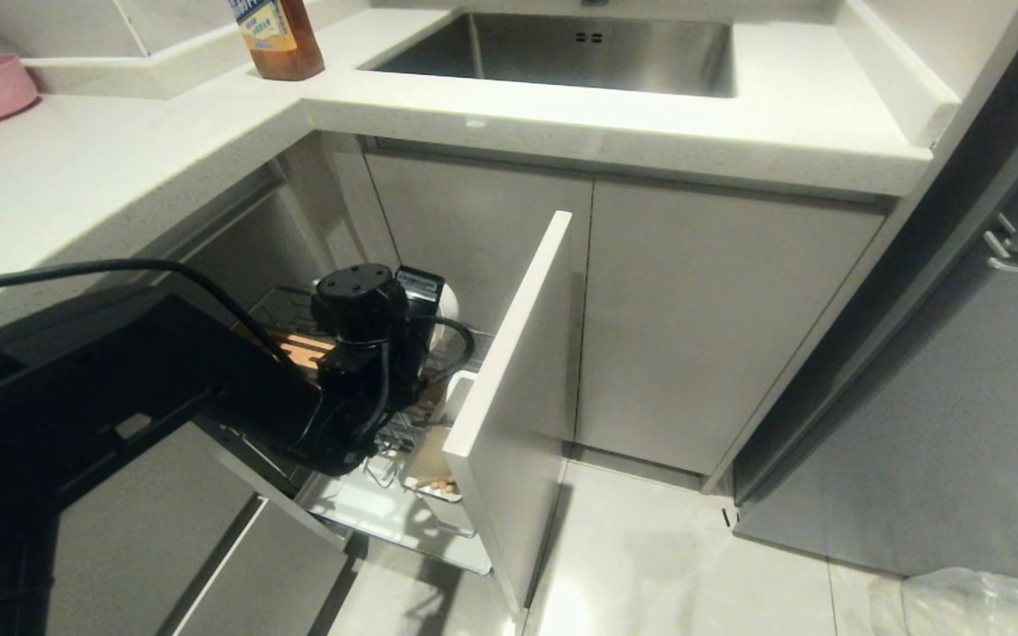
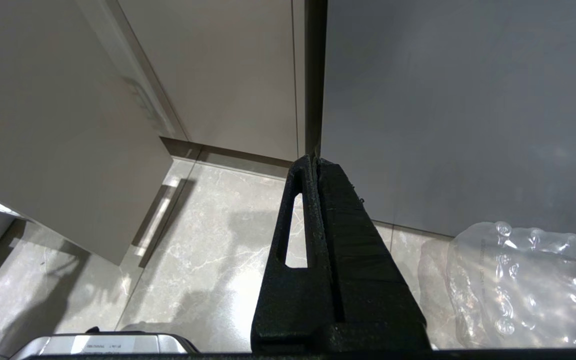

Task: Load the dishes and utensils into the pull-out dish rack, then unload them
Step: Pick up the bowl and place it in the cupboard

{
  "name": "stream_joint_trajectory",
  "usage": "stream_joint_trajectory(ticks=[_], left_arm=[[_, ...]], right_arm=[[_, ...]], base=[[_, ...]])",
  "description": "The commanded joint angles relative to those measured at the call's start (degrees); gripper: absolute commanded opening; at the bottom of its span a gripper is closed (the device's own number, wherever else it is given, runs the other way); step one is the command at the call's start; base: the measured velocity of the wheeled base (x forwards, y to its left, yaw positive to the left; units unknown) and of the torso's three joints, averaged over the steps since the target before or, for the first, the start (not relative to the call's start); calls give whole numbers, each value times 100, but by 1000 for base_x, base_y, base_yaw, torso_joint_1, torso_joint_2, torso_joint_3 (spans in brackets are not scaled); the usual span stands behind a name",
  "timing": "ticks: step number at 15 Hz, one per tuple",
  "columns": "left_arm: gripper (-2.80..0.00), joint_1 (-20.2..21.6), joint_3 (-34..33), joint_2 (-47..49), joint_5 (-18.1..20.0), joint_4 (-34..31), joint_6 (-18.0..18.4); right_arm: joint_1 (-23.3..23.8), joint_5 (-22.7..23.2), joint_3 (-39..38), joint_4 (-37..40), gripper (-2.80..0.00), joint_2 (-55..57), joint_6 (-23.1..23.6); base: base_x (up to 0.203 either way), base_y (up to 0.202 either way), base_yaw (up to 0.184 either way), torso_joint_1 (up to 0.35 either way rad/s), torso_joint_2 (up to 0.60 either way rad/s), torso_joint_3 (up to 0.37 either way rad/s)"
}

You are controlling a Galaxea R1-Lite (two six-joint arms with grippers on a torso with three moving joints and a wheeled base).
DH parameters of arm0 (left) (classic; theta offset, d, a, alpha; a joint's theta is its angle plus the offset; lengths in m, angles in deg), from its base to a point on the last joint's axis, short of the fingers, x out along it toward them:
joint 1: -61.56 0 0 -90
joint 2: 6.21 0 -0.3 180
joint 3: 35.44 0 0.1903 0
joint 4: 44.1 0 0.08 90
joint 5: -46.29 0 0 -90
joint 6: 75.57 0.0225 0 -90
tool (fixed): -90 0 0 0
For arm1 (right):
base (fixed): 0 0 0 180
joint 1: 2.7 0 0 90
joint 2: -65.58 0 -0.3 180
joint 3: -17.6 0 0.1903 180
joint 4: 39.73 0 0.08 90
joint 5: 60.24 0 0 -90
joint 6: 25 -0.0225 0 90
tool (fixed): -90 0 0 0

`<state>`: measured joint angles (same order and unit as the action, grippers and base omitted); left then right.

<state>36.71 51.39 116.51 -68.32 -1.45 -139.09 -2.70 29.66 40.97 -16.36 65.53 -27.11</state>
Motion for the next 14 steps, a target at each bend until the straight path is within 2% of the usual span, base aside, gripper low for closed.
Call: stream_joint_trajectory(ticks=[1, 11, 14], left_arm=[[-280, -46, -67, -99, -27, 34, -37], [-280, -126, -294, -218, -45, -49, -80], [-280, -126, -291, -265, -36, -430, -378]], right_arm=[[0, 1, 0, 0, -280, 5, 0], [0, 1, 0, 0, -280, 5, 0], [0, 1, 0, 0, -280, 5, 0]], base=[[0, 0, 0, 0, 0, 0], [0, 0, 0, 0, 0, 0], [0, 0, 0, 0, 0, 0]])
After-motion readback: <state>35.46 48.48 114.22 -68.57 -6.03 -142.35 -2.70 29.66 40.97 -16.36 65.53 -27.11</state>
